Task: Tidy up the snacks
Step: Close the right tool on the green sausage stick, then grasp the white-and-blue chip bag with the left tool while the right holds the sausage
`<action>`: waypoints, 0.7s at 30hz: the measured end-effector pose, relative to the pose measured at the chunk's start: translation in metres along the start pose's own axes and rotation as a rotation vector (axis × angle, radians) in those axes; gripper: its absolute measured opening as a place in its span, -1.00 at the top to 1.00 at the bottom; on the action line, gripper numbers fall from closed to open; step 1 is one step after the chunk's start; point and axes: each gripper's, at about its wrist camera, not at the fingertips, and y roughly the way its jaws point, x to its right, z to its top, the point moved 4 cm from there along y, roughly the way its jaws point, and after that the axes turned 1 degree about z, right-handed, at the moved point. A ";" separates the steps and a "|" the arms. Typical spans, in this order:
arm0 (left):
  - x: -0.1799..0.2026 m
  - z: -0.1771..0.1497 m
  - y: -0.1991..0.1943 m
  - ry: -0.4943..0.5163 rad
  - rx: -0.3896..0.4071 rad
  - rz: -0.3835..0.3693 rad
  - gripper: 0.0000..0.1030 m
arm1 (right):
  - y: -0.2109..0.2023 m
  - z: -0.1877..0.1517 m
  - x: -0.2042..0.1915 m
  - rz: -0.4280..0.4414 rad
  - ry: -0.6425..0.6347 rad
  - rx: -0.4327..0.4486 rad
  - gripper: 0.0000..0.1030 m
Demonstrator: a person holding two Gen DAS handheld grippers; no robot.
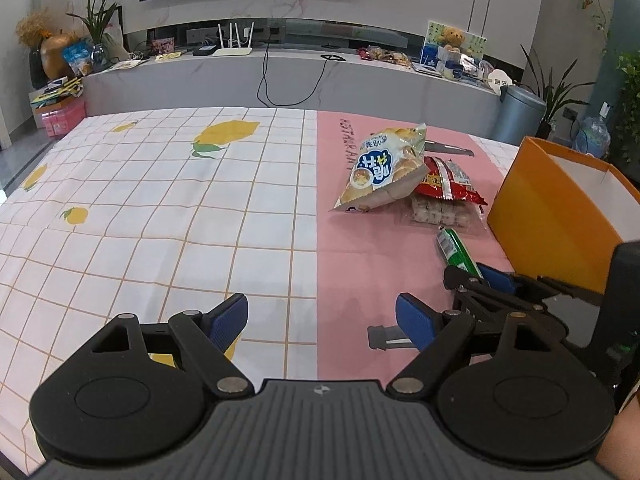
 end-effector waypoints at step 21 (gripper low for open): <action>0.018 -0.012 -0.012 0.058 0.087 -0.042 -0.88 | 0.018 0.013 0.001 0.040 -0.015 -0.002 0.59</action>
